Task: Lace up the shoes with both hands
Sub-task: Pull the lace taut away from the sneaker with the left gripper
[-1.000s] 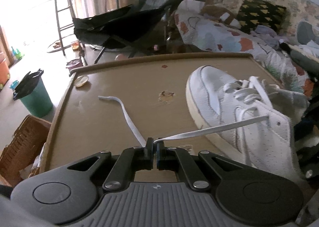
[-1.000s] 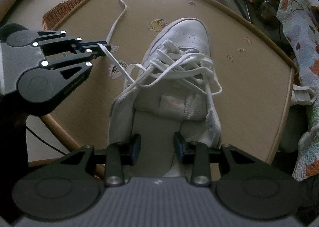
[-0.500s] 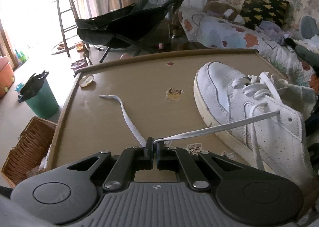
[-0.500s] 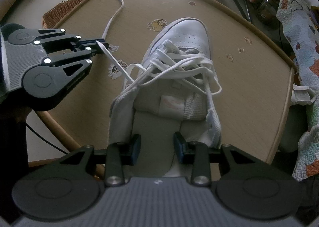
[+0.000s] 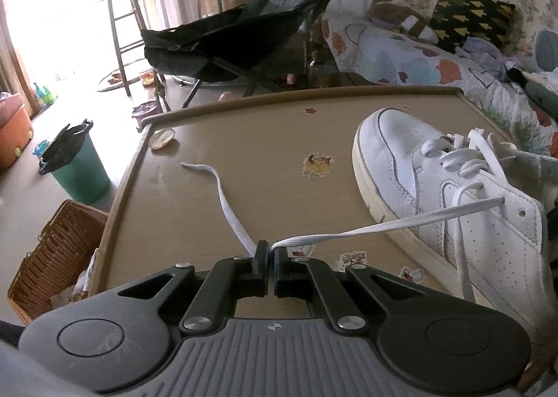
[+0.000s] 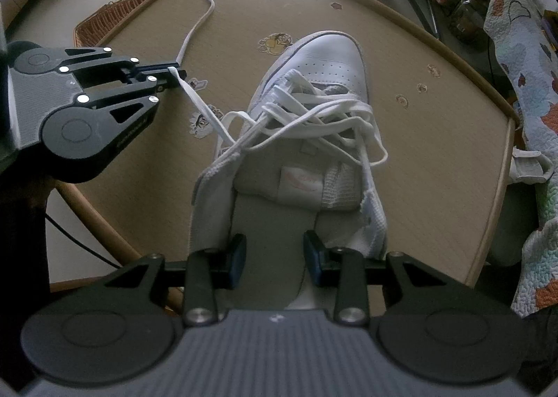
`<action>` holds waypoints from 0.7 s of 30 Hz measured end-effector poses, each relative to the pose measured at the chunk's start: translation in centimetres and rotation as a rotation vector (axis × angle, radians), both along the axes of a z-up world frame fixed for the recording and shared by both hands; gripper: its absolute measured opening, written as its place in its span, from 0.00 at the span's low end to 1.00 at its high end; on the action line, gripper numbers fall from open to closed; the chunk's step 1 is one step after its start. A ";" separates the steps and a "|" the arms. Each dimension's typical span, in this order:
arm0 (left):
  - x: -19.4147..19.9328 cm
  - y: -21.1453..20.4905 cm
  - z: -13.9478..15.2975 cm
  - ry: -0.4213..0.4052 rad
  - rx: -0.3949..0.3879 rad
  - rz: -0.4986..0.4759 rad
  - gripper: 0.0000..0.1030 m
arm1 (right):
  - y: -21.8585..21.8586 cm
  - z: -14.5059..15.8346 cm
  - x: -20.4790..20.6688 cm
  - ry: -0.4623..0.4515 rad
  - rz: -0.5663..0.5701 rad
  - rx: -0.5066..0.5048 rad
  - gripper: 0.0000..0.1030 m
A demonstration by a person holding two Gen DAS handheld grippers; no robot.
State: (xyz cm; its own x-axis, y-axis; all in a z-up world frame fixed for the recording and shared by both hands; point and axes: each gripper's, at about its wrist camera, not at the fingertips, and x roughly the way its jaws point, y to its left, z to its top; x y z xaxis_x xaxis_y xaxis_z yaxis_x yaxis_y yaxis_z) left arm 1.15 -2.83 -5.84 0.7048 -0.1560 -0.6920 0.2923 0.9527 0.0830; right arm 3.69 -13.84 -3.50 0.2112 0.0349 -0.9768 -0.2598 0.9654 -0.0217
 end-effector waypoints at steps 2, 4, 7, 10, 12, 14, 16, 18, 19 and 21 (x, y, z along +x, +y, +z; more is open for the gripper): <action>0.0 0.0 0.0 0.000 -0.002 0.002 0.03 | 0.0 0.0 0.0 0.000 0.000 0.000 0.35; 0.0 0.0 -0.1 -0.001 -0.002 0.005 0.03 | 0.1 0.0 0.0 0.000 0.000 -0.001 0.35; 0.0 0.0 -0.1 -0.001 0.001 0.007 0.03 | 0.1 0.0 0.0 0.002 0.000 -0.002 0.35; 0.1 0.0 -0.1 -0.001 0.004 0.010 0.03 | 0.2 -0.1 0.1 0.002 0.000 -0.002 0.35; 0.1 0.1 -0.1 -0.002 0.005 0.013 0.03 | 0.2 -0.1 0.1 0.002 0.000 -0.002 0.35; 0.2 0.1 -0.1 -0.002 0.007 0.018 0.03 | 0.2 -0.1 0.2 0.003 -0.001 -0.002 0.35; 0.3 0.2 -0.1 -0.002 0.007 0.020 0.03 | 0.3 -0.1 0.2 0.004 -0.001 -0.002 0.35; 0.4 0.3 -0.1 0.000 0.005 0.025 0.03 | 0.3 -0.1 0.2 0.004 -0.001 -0.003 0.35; 0.5 0.3 -0.1 0.001 0.002 0.026 0.03 | 0.3 0.0 0.2 0.004 -0.001 -0.003 0.35; 0.4 0.4 -0.1 0.003 0.005 0.027 0.03 | 0.3 0.0 0.2 0.005 0.000 -0.004 0.35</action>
State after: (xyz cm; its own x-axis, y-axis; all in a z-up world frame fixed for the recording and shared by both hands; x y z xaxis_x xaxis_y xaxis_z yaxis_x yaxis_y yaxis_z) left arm 1.59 -2.48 -5.90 0.7066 -0.1335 -0.6949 0.2667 0.9599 0.0868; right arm 3.87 -13.50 -3.51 0.2063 0.0309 -0.9780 -0.2601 0.9653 -0.0244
